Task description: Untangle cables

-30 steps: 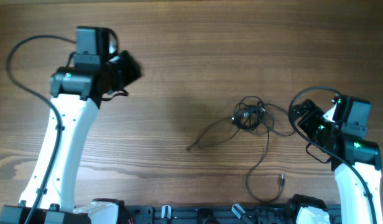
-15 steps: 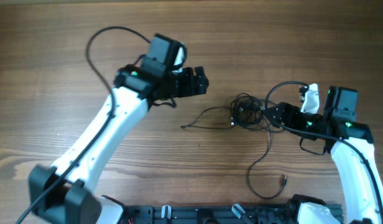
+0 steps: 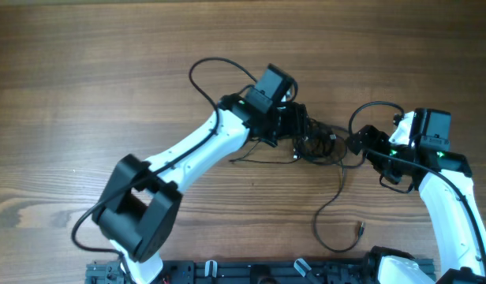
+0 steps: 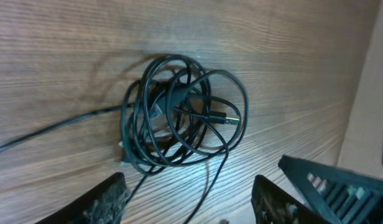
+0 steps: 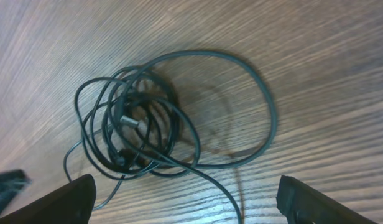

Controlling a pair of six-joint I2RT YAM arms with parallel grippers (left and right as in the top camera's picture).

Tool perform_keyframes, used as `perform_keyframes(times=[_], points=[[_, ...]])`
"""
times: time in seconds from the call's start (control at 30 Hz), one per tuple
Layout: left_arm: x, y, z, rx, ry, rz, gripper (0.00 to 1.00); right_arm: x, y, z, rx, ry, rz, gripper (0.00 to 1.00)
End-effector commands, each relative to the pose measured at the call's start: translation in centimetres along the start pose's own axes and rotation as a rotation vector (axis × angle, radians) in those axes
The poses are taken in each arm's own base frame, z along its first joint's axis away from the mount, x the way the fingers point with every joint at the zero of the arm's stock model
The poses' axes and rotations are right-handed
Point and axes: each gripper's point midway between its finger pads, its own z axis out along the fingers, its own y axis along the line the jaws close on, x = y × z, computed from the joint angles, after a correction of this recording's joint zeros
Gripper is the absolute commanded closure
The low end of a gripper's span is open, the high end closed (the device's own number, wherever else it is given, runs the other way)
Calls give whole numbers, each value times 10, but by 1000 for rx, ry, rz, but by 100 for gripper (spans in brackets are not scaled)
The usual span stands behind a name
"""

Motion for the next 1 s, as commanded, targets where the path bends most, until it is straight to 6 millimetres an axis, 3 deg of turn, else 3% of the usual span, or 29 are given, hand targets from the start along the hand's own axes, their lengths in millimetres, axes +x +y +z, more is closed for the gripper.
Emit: perform_keyframes(times=[0.0, 0.1, 0.33, 0.97], points=[[12, -12, 20, 44, 55, -115, 42, -5, -6, 0, 41, -19, 42, 3], [21, -15, 29, 34, 66, -177, 44, -5, -6, 0, 41, -18, 42, 2], [33, -1, 53, -25, 92, -257, 44, -5, -6, 0, 42, -18, 42, 1], [28, 9, 70, -62, 43, -269, 53, -4, -6, 0, 43, -16, 43, 1]])
